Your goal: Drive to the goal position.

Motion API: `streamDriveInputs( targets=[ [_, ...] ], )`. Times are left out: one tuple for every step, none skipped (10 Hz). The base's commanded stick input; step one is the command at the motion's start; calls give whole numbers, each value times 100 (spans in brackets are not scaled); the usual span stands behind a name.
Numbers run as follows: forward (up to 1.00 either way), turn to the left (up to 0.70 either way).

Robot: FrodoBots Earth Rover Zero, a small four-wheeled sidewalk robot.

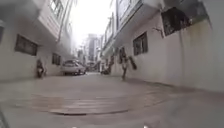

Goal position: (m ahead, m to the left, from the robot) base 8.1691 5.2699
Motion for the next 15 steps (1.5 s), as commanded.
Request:
streamDriveInputs(
  targets=[
    [100,2],
    [100,2],
    [100,2],
    [100,2],
    [100,2],
    [100,2],
    [100,2],
    [100,2],
    [100,2],
    [100,2],
    [100,2],
    [100,2],
    [100,2],
    [100,2],
    [100,2]
  ],
)
